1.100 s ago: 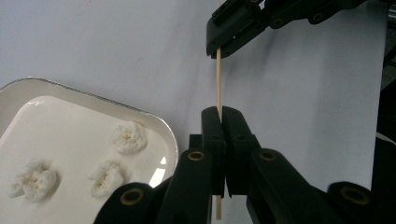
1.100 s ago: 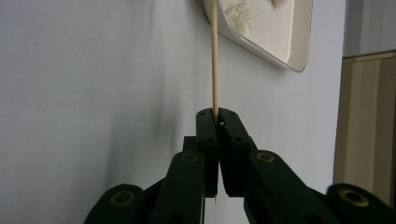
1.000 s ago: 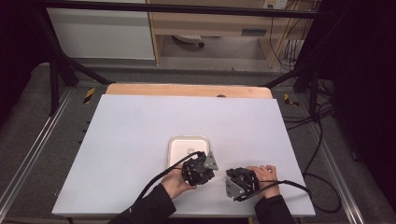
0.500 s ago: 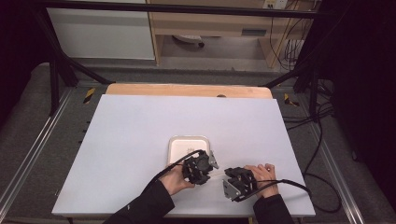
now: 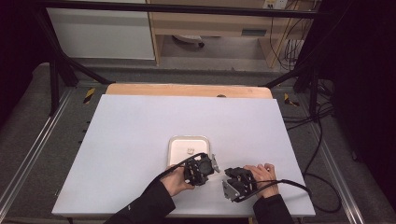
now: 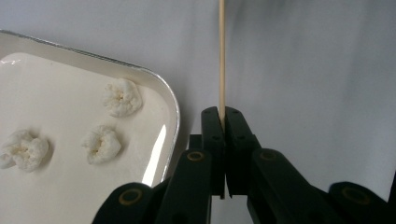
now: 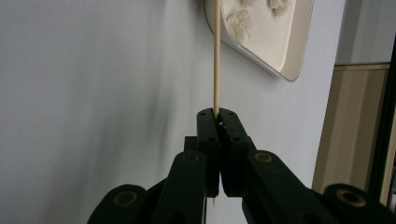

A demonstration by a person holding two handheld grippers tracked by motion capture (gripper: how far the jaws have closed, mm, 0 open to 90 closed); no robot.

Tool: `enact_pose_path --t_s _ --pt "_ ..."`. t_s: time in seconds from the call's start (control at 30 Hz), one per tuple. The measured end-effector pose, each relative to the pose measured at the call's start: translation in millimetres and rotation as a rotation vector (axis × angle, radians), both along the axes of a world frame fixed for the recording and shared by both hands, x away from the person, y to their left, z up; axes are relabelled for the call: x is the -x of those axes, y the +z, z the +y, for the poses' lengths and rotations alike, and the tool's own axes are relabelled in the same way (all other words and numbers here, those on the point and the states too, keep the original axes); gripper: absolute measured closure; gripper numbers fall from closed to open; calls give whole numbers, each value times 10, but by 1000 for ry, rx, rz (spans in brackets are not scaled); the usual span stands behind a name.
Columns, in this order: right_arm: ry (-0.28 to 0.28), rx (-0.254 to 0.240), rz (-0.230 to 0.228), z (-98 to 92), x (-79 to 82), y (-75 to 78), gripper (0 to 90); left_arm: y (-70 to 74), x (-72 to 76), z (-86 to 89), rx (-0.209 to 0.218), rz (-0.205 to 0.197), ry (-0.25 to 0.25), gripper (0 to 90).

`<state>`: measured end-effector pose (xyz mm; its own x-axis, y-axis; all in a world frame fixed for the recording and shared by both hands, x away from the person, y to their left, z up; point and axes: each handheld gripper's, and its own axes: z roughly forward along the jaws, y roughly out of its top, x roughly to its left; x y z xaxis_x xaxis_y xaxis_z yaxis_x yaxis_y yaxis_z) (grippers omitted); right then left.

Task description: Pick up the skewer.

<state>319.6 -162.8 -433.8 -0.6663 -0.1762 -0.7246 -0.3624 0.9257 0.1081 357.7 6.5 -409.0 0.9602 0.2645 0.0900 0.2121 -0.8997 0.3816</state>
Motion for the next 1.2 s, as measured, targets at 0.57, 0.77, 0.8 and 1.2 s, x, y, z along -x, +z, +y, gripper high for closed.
enact_pose_path --t_s 0.57,0.77,0.8,1.2 --pt "-212 -355 163 -189 -97 130 507 48 3 350 48 -44 37 883" --pt "-314 -472 244 -271 -146 134 384 64 15 582 88 -53 95 883" --pt "-333 -495 257 -287 -153 130 369 69 18 623 98 -56 103 883" --pt "-523 -626 338 -359 -198 52 136 64 115 1121 248 -96 208 882"
